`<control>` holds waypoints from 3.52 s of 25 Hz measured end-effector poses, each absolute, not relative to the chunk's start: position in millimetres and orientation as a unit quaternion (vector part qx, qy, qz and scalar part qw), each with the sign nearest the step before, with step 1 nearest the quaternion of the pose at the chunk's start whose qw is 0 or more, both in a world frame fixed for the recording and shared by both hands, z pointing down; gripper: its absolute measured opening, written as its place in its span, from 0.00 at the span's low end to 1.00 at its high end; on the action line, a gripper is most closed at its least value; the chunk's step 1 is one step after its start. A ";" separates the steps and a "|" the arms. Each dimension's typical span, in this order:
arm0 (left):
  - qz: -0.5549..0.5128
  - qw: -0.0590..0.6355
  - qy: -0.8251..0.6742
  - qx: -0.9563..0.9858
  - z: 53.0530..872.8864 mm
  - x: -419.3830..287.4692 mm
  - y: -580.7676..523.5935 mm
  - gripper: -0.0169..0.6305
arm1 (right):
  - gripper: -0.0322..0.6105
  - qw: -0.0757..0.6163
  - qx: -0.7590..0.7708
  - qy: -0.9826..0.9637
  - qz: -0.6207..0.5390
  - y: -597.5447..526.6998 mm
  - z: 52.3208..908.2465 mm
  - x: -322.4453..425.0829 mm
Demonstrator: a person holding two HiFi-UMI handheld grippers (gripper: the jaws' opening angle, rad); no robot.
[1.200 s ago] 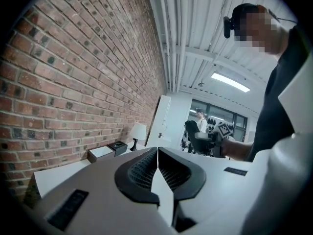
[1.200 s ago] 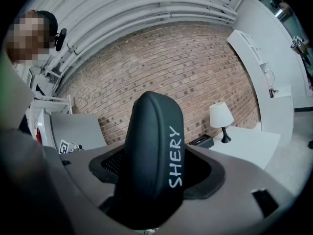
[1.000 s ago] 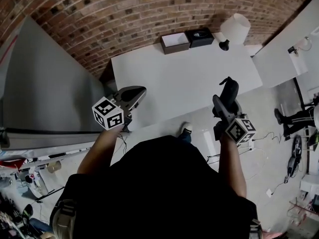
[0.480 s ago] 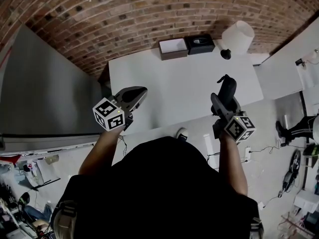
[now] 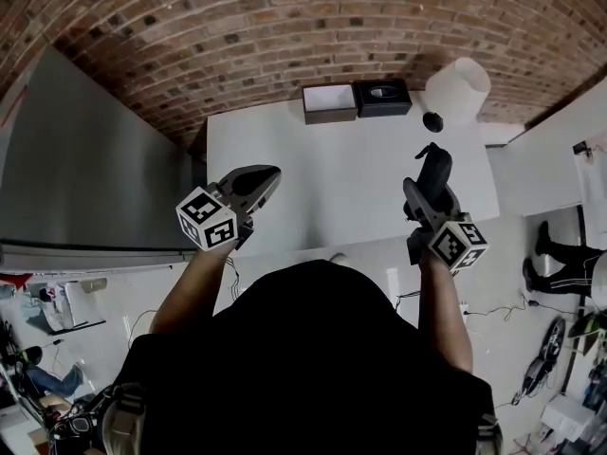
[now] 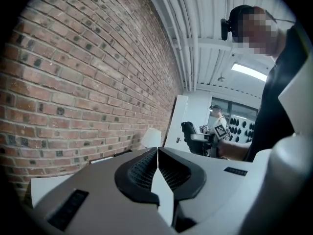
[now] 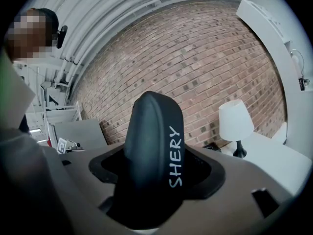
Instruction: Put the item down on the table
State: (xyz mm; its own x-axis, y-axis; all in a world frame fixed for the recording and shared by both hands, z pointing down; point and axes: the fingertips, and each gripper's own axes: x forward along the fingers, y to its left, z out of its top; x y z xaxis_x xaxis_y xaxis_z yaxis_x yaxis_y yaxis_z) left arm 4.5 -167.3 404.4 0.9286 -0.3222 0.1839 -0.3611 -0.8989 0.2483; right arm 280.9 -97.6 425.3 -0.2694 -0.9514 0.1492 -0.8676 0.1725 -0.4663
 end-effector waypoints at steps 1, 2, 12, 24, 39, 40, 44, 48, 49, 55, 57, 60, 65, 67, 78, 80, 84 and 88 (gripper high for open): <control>0.068 0.140 -0.181 0.971 404.5 7.5 -168.3 0.06 | 0.59 0.087 -0.595 0.763 -0.236 -101.6 425.5 286.1; 0.067 0.140 -0.187 0.970 404.8 10.4 -169.3 0.06 | 0.59 0.086 -0.593 0.766 -0.234 -105.6 426.5 292.1; 0.057 0.140 -0.232 0.961 408.2 35.4 -182.0 0.06 | 0.59 0.072 -0.563 0.790 -0.233 -143.3 436.2 329.6; 0.058 0.152 -0.264 0.951 417.3 34.3 -187.8 0.06 | 0.59 0.054 -0.550 0.800 -0.234 -175.5 451.0 341.4; 0.045 0.151 -0.261 0.952 411.9 8.9 -224.3 0.06 | 0.58 0.024 -0.578 0.784 -0.226 -208.7 462.8 338.4; 0.046 0.152 -0.259 0.953 412.6 8.0 -225.7 0.06 | 0.58 0.022 -0.580 0.782 -0.228 -210.2 465.4 338.9; 0.047 0.159 -0.256 0.952 416.3 2.1 -232.1 0.06 | 0.58 0.010 -0.583 0.777 -0.238 -215.2 473.1 333.4; 0.048 0.162 -0.256 0.952 420.2 -1.7 -235.4 0.06 | 0.58 0.001 -0.582 0.775 -0.246 -218.8 484.4 328.1; 0.048 0.163 -0.256 0.952 420.8 -2.6 -236.1 0.06 | 0.58 -0.002 -0.582 0.774 -0.247 -219.5 487.5 327.1; 0.049 0.165 -0.258 0.951 422.5 -9.0 -240.6 0.06 | 0.58 -0.025 -0.589 0.767 -0.254 -226.4 513.8 329.3; 0.050 0.166 -0.258 0.950 423.5 -11.1 -240.5 0.06 | 0.58 -0.030 -0.595 0.762 -0.254 -227.9 525.7 335.4; 0.052 0.168 -0.260 0.949 425.8 -14.7 -241.0 0.06 | 0.58 -0.041 -0.600 0.754 -0.263 -228.8 541.0 338.2; 0.054 0.171 -0.261 0.949 427.6 -15.6 -242.1 0.06 | 0.58 -0.059 -0.597 0.750 -0.279 -228.5 565.4 338.3; 0.056 0.172 -0.261 0.948 428.8 -16.3 -241.9 0.06 | 0.58 -0.066 -0.596 0.748 -0.284 -227.6 575.0 337.3; 0.063 0.175 -0.262 0.947 433.1 -18.8 -242.4 0.06 | 0.58 -0.125 -0.601 0.743 -0.266 -229.3 612.2 335.2; 0.065 0.176 -0.264 0.946 433.5 -19.6 -243.5 0.06 | 0.58 -0.127 -0.599 0.744 -0.268 -230.9 618.7 334.9; 0.068 0.177 -0.267 0.945 435.1 -21.7 -244.7 0.06 | 0.58 -0.148 -0.604 0.733 -0.273 -230.4 639.9 339.8; 0.073 0.180 -0.267 0.944 437.4 -23.1 -244.7 0.06 | 0.58 -0.166 -0.600 0.732 -0.277 -232.0 656.8 337.5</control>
